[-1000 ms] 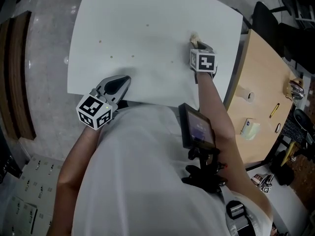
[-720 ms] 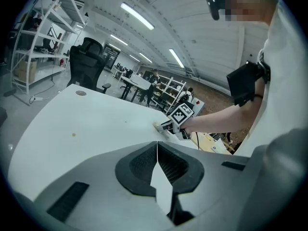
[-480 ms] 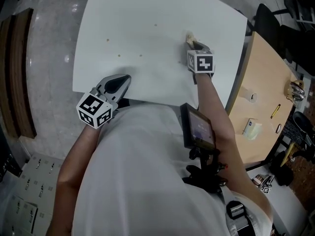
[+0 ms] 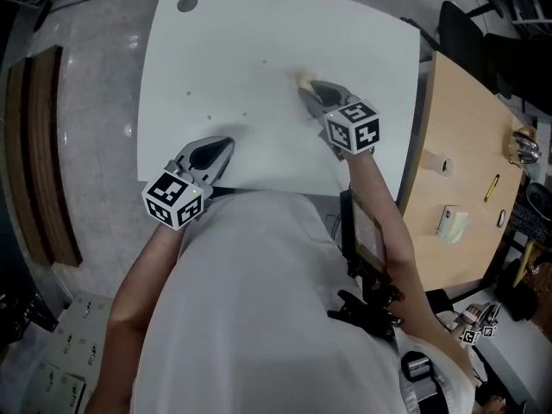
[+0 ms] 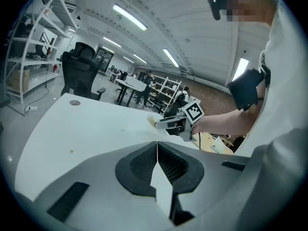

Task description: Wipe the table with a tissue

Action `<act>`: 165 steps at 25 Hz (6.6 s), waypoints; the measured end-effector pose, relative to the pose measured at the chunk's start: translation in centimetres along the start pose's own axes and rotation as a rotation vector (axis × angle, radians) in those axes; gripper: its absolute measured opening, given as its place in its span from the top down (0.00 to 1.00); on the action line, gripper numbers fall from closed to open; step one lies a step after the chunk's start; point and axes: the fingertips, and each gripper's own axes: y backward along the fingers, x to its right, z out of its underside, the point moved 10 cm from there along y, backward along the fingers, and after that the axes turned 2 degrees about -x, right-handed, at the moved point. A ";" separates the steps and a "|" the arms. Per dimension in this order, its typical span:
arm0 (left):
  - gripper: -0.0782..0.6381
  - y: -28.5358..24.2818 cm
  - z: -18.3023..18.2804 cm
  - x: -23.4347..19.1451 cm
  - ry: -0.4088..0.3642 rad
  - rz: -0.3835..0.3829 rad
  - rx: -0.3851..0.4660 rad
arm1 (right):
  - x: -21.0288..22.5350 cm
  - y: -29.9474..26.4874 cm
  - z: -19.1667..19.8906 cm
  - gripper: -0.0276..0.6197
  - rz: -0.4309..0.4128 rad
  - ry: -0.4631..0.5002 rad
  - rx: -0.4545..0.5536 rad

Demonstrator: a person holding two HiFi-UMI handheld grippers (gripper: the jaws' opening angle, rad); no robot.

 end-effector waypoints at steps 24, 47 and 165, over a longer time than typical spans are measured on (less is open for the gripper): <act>0.88 -9.4 -0.6 6.7 -0.100 0.127 -0.085 | 4.8 10.7 11.5 0.81 0.222 -0.137 -0.031; 0.88 -6.5 0.2 4.8 -0.085 0.080 -0.087 | -0.3 2.8 10.0 0.81 0.333 0.112 -0.304; 0.88 5.6 3.5 -2.6 0.043 -0.077 0.026 | -3.3 -6.3 0.8 0.81 0.091 0.333 -0.227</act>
